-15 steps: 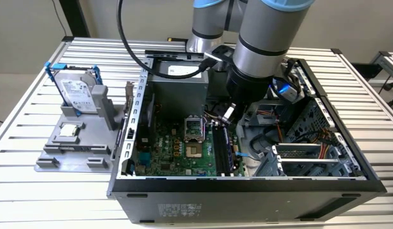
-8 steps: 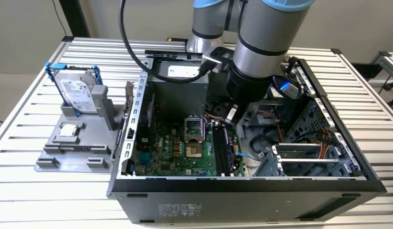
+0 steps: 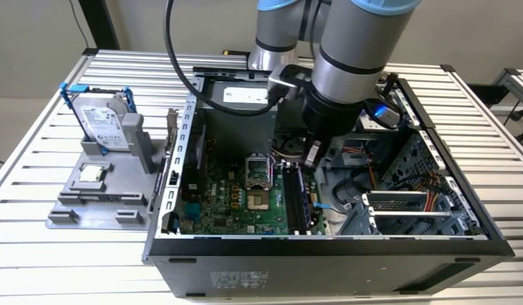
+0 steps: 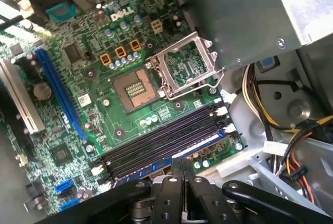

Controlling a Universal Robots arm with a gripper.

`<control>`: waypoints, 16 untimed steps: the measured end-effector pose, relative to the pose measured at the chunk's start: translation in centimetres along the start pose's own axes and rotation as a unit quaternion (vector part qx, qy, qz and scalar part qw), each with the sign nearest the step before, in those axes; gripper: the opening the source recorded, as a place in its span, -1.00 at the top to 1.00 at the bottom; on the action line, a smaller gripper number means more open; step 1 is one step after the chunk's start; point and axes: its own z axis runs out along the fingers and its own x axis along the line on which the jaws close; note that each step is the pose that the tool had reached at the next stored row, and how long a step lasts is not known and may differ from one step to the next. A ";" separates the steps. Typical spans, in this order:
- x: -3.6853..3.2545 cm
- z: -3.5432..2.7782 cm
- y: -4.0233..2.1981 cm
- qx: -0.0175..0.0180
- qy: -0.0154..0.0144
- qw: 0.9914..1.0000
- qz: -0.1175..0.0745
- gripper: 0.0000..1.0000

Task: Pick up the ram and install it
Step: 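Press down the ram until it locks into place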

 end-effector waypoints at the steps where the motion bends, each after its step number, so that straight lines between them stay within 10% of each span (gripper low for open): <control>1: -0.02 0.00 -0.04 0.000 0.000 1.000 -0.006 1.00; 9: -0.14 0.00 -0.27 -0.001 0.001 0.998 -0.056 1.00; 16: -0.14 0.00 -0.29 -0.001 0.003 0.994 -0.111 1.00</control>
